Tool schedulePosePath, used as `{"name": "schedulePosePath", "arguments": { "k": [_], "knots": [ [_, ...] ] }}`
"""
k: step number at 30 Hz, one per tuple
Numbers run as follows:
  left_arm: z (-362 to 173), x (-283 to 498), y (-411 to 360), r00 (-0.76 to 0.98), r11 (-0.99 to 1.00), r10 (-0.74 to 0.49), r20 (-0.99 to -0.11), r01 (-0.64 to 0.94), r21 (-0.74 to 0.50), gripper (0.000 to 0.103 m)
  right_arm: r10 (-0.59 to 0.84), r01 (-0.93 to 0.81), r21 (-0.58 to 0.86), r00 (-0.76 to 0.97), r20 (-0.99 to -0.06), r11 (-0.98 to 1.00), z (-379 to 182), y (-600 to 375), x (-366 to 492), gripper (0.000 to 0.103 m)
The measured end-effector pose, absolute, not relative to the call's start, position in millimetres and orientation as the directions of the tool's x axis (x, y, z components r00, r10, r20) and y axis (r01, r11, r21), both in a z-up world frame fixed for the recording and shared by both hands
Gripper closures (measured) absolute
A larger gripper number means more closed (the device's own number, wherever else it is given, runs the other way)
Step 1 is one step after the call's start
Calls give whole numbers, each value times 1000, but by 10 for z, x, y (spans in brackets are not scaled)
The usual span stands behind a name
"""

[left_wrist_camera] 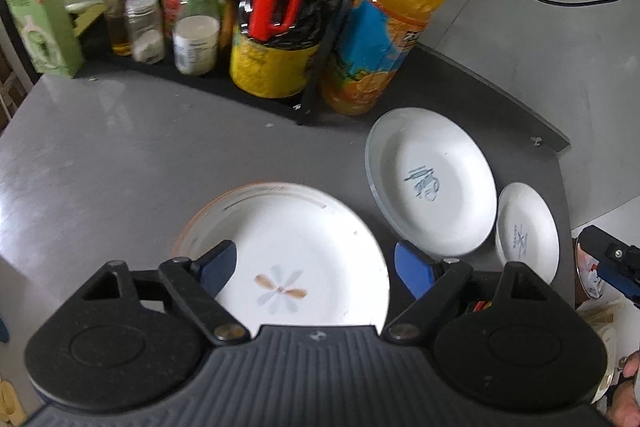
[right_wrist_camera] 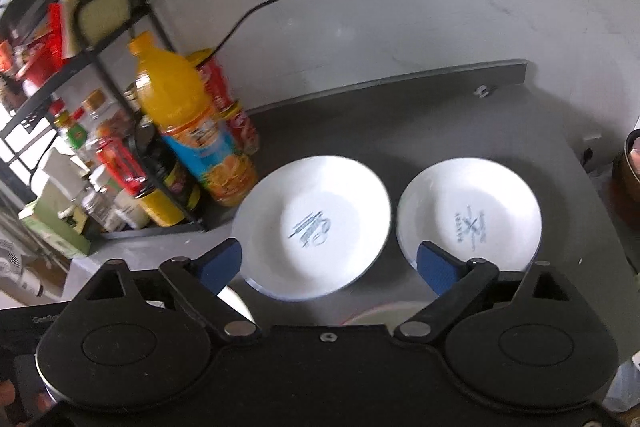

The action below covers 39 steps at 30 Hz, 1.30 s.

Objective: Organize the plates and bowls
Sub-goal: 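Move both tools toward the white 'Sweet' plate beside the juice bottle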

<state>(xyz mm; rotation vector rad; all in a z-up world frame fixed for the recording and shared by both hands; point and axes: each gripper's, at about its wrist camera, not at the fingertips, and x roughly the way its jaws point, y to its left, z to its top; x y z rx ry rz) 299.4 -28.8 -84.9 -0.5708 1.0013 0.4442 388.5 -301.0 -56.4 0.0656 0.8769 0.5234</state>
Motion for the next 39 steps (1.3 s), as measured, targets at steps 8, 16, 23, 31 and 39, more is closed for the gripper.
{"name": "schedulePosePath", "arguments": {
  "k": [8,16,23,31,39],
  "knots": [
    [-973,3495,-281,456,754,84,-886,-610,-243,18,475,-400,308,437,-764,863,-728,-3044,4546,31],
    [-1162,3851,-247,446,718,67,-892,-643,-267,22,482,-419,322,366,-796,849,-847,-2965,5058,38],
    [-1400,4057,-137,447,658,26,-894,-681,-321,37,465,-442,310,301,-833,842,-1090,-2806,5444,45],
    [-1704,4113,2,440,561,-4,-898,-742,-366,60,441,-464,303,224,-869,832,-1388,-2626,5712,58],
    [-1869,4196,34,446,521,-17,-895,-760,-389,72,417,-493,282,187,-889,823,-1603,-2478,5817,66]
  ]
}}
